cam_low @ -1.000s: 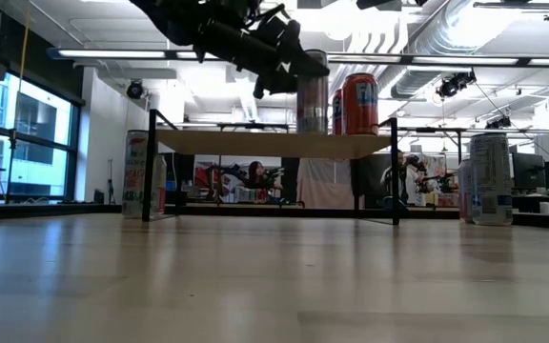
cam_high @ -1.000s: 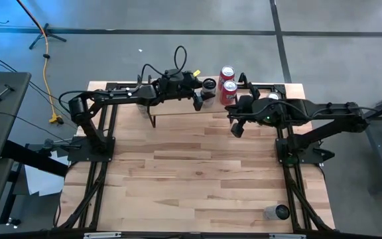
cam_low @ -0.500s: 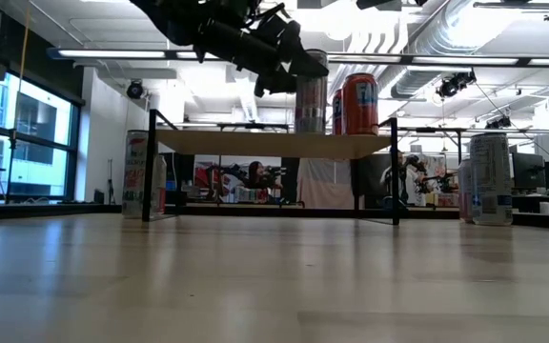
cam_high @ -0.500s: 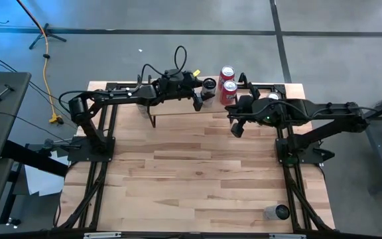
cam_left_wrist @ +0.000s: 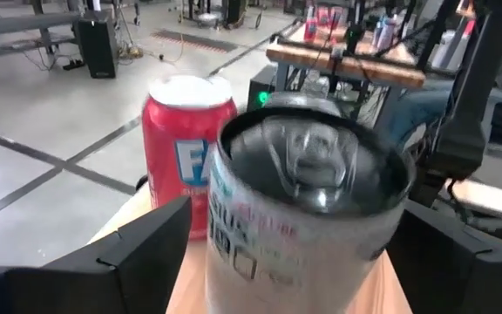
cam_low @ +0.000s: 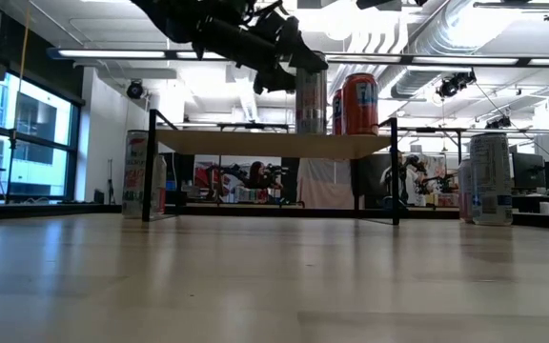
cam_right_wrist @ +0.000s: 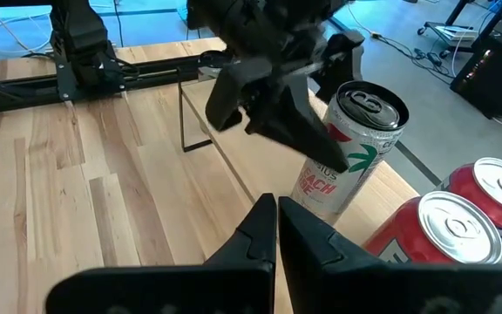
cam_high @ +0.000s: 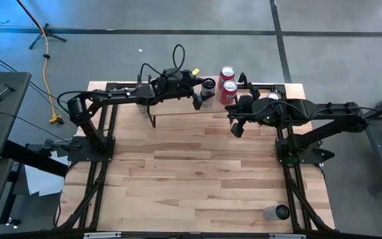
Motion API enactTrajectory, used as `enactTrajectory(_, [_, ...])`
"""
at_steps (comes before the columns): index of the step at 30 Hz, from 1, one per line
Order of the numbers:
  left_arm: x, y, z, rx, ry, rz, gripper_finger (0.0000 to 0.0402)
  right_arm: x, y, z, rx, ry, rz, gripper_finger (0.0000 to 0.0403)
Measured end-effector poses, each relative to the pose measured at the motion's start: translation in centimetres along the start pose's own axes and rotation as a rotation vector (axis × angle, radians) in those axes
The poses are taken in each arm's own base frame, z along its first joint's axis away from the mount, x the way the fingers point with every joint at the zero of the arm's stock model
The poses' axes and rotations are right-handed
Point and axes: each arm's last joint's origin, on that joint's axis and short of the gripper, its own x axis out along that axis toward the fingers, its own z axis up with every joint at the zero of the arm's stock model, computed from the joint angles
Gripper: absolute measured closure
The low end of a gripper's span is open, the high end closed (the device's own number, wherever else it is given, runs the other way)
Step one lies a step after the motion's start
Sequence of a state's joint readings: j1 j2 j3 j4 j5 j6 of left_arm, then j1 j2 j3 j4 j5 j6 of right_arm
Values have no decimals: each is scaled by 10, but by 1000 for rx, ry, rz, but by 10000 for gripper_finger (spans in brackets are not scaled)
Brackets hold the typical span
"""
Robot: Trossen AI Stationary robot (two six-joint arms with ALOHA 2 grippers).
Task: Place canned beverage on shelf
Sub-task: Put the bottom black orange soda can on the shelf
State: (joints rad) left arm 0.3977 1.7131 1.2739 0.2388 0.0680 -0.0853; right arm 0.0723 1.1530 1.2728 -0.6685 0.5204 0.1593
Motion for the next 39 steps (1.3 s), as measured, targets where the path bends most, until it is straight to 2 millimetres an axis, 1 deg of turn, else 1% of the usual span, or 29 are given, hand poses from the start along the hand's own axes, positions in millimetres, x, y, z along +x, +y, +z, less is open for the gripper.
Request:
enactTrajectory(2, [-4, 1, 4, -11, -8, -1, 70, 0, 0, 0, 0, 0, 0, 402])
enactTrajectory(7, [-9, 6, 7, -15, 4, -11, 64, 0, 0, 0, 0, 0, 1, 402])
enactTrajectory(12, [-20, 7, 16, -16, 8, -67, 63, 0, 0, 0, -2, 0, 1, 402])
enactTrajectory(14, [-26, 7, 20, -5, 13, -73, 63, 0, 0, 0, -2, 0, 1, 402])
enactTrajectory(16, [-37, 8, 26, 29, 26, -69, 63, 0, 0, 0, -1, 1, 7, 402])
enactTrajectory(21, [-72, 7, 42, 63, 81, -56, 63, 0, 1, 0, 24, 6, 36, 402])
enactTrajectory(25, [-107, 2, 50, 9, 158, -63, 63, 0, 2, 0, 17, 11, 66, 402])
enactTrajectory(28, [-134, -7, 54, -16, 217, -133, 64, 0, 2, 0, 16, 11, 67, 402])
enactTrajectory(31, [-160, -20, 62, -24, 210, -175, 64, 3, 4, 3, 7, -13, 83, 402])
enactTrajectory(33, [-178, -29, 69, -13, 164, -195, 64, 9, 10, 6, -27, -41, 120, 402])
enactTrajectory(35, [-195, -37, 77, -15, 105, -184, 64, 18, 19, 10, -77, -49, 132, 402])
enactTrajectory(39, [-224, -47, 87, -2, 13, -127, 64, 43, 44, 11, -281, 58, 14, 403])
